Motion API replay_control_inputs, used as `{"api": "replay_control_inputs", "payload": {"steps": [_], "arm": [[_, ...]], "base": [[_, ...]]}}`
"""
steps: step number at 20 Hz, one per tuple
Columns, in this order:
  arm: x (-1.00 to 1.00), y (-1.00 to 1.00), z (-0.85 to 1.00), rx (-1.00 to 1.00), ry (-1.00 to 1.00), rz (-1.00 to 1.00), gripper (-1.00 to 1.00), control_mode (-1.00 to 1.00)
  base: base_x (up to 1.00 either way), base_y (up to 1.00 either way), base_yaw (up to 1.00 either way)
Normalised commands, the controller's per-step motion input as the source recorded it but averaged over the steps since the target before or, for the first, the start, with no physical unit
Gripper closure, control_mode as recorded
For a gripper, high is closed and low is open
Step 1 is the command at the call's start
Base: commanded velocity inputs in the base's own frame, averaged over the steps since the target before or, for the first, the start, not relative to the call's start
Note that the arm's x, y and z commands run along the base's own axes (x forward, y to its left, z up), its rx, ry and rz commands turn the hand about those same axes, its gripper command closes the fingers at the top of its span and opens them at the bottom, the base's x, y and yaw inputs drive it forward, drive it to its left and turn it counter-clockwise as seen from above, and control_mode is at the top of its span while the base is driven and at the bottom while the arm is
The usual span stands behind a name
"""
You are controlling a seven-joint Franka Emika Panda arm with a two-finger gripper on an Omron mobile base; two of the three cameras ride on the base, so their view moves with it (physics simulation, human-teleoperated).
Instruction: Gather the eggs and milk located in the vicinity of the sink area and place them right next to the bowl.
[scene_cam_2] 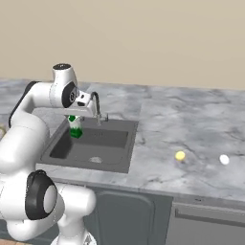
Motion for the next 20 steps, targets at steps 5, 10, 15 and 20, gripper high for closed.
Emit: {"api": "replay_control_inputs", "payload": {"steps": [5, 10, 15, 20], "arm": [[0.00, 0.00, 0.00, 0.00, 0.00, 0.00, 1.00, 1.00], [0.00, 0.00, 0.00, 0.00, 0.00, 0.00, 1.00, 1.00], [0.00, 0.00, 0.00, 0.00, 0.00, 0.00, 1.00, 1.00], [0.00, 0.00, 0.00, 0.00, 0.00, 0.00, 1.00, 1.00]], "base": [[-0.03, 1.00, -0.01], [0.00, 1.00, -0.01], [-0.01, 0.32, -0.02], [0.00, 0.00, 0.00]]}}
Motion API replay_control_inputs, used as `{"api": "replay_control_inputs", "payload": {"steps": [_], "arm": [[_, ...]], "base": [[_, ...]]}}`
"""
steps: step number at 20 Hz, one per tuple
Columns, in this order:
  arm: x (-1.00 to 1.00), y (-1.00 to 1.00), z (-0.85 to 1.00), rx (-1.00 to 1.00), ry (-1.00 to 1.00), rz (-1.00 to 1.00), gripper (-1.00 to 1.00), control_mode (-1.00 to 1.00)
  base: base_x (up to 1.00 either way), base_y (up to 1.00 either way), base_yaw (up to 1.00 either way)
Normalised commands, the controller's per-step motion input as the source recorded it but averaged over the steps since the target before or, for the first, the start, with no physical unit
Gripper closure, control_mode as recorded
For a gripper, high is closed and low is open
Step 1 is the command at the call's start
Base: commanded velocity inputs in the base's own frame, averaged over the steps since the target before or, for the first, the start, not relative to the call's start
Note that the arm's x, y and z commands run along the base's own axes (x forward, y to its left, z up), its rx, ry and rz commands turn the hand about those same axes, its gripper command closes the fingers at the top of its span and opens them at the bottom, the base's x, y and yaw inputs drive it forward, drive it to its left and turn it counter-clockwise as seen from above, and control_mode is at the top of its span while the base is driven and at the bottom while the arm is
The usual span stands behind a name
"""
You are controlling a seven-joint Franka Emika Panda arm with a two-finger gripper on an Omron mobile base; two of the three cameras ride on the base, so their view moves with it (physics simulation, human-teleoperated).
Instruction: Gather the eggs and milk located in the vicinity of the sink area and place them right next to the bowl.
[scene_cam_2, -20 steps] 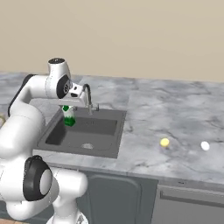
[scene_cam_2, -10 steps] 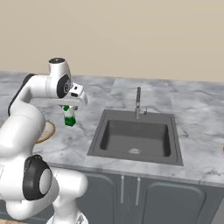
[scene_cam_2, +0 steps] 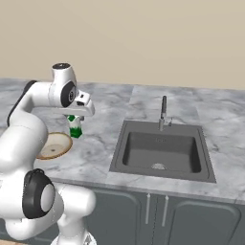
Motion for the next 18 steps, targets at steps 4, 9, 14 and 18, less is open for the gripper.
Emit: {"api": "replay_control_inputs", "payload": {"steps": [4, 9, 14, 18], "arm": [[0.00, 0.00, -0.03, 0.00, 0.09, 0.07, 1.00, -1.00], [0.31, 0.02, -0.21, 0.00, 0.03, 0.41, 1.00, -1.00], [0.52, 0.03, -0.47, 0.01, 0.00, 0.57, 1.00, -1.00], [0.38, 0.02, -0.65, 0.04, -0.01, 0.74, 1.00, -1.00]], "base": [[0.00, 0.00, 0.00], [0.00, 0.00, 0.00], [0.00, 0.00, 0.00], [0.00, 0.00, 0.00]]}}
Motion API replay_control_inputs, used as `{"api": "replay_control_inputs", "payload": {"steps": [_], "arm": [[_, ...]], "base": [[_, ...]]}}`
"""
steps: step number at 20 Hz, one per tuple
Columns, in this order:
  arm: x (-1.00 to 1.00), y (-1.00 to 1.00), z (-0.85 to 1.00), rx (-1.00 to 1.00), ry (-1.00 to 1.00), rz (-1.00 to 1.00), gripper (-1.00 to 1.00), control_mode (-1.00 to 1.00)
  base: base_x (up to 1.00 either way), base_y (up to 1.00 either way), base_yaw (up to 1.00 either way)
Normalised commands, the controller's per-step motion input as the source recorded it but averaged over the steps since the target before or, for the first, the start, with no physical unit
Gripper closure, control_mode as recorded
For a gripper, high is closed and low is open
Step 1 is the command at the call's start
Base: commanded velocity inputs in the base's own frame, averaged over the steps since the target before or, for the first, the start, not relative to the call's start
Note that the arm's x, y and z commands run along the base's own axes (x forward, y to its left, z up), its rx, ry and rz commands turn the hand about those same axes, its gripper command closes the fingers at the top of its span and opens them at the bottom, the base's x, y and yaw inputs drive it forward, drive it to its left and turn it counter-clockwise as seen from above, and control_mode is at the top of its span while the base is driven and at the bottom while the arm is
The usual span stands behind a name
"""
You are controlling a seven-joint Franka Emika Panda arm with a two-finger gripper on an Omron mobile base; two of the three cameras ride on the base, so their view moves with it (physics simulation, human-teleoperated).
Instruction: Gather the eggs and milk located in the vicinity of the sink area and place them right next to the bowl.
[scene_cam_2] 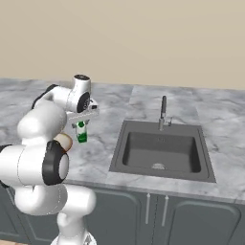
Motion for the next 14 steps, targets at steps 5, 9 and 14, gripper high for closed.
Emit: {"api": "replay_control_inputs", "payload": {"steps": [5, 9, 14], "arm": [[0.29, 0.12, -0.55, 0.08, 0.00, 0.63, 1.00, -1.00], [0.08, 0.22, -0.39, 0.02, 0.00, 0.41, 1.00, -1.00], [-0.01, 0.24, -0.10, 0.00, 0.00, 0.16, 1.00, -1.00]], "base": [[0.00, 0.00, 0.00], [0.00, 0.00, 0.00], [0.00, 0.00, 0.00]]}}
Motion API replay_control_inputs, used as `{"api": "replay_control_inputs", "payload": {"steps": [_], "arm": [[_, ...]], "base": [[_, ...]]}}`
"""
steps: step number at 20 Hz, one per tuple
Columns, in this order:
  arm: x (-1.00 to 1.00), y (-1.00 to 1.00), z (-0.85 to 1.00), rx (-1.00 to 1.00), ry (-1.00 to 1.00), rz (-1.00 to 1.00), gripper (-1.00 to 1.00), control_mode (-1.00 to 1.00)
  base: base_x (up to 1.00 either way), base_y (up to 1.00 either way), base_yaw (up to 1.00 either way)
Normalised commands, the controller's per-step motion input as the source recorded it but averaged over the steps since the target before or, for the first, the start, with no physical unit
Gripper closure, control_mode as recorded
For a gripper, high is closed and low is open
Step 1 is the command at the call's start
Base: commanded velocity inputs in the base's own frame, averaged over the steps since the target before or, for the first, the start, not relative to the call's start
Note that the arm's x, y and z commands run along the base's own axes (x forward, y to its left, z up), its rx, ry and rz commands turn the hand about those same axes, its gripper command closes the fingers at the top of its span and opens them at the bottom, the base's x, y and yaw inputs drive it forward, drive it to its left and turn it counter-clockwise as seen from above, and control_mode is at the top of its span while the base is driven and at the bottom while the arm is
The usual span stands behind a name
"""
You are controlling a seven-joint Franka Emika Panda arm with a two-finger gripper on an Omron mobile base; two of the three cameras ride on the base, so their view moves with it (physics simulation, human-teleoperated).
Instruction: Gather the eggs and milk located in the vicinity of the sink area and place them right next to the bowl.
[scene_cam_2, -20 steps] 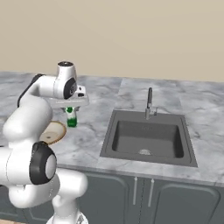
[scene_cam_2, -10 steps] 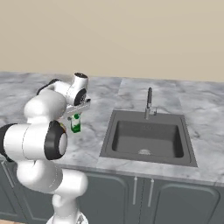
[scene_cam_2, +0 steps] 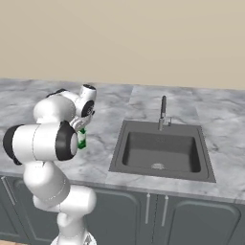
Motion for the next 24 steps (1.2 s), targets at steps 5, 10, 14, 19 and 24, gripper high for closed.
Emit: {"api": "replay_control_inputs", "payload": {"steps": [5, 10, 14, 19, 24], "arm": [[0.00, 0.29, -0.20, 0.00, -0.02, 0.09, 1.00, -1.00], [0.00, 0.29, -0.40, 0.00, 0.00, 0.08, 1.00, -1.00], [0.00, 0.04, -0.52, 0.00, 0.00, 0.03, 1.00, -1.00], [0.00, 0.00, -0.18, 0.00, 0.00, 0.01, 1.00, -1.00], [0.00, 0.00, -0.05, 0.00, 0.00, 0.00, 1.00, -1.00]], "base": [[0.00, 0.00, 0.00], [0.00, 0.00, 0.00], [0.00, 0.00, 0.00], [0.00, 0.00, 0.00], [0.00, 0.00, 0.00]]}}
